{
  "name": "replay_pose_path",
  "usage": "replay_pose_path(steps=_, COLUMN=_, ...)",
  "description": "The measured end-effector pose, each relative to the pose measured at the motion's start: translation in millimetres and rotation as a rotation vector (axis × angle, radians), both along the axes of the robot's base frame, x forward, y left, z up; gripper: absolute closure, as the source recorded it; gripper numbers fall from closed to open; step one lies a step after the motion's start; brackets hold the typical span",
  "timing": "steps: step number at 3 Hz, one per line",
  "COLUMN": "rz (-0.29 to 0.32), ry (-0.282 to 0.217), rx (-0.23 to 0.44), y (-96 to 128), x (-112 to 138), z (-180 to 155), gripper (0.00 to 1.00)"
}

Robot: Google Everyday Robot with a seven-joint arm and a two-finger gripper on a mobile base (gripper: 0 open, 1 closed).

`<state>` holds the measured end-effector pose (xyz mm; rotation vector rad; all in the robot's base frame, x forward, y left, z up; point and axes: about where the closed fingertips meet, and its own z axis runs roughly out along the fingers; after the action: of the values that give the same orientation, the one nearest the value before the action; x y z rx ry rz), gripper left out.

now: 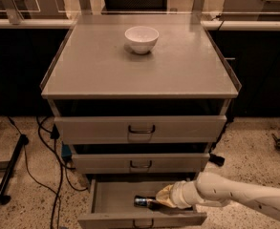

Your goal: Pick redbull can from bottom drawer and place on counter

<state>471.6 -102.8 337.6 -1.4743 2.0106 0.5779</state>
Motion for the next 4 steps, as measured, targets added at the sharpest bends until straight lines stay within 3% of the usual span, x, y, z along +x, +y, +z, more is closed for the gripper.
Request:
replay_pose_path(steps=3, rz=0.055, ry=-0.011, rx=0.022, y=12, x=36, z=-84, gripper=1.00)
replay_pose_path(steps=4, rz=0.061, ry=-0.005, rx=0.037, y=16, x=42, z=-100, gripper=0.88)
